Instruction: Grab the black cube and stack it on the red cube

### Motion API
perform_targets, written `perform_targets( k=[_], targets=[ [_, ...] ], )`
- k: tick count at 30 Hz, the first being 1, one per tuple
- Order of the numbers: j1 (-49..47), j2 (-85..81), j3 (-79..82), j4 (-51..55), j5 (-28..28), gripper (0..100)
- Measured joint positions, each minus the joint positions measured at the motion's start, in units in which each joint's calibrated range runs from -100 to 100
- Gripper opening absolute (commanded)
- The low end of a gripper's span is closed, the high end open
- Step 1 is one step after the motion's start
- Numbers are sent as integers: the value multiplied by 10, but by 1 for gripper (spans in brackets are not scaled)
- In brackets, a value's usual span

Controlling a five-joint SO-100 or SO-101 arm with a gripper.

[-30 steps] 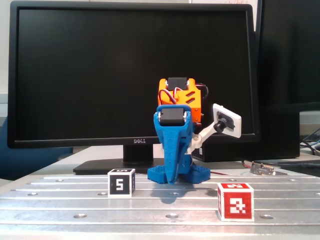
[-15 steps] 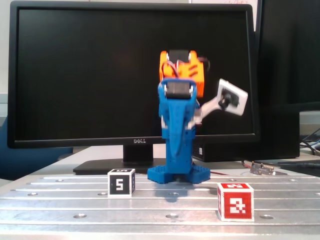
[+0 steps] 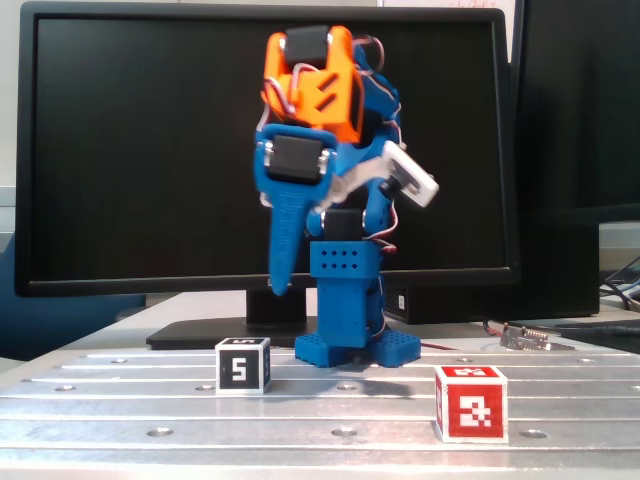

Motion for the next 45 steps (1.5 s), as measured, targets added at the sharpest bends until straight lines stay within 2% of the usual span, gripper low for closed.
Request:
perform_targets(
  k=[4, 15, 22, 27, 37, 45],
  targets=[
    [31, 32, -35, 39, 25, 1],
    [158, 39, 0, 40, 98, 1],
    [164, 39, 43, 39, 102, 1],
    [161, 39, 72, 40, 126, 1],
    [182, 39, 87, 46, 129, 1],
    [195, 38, 88, 46, 130, 17]
  ],
)
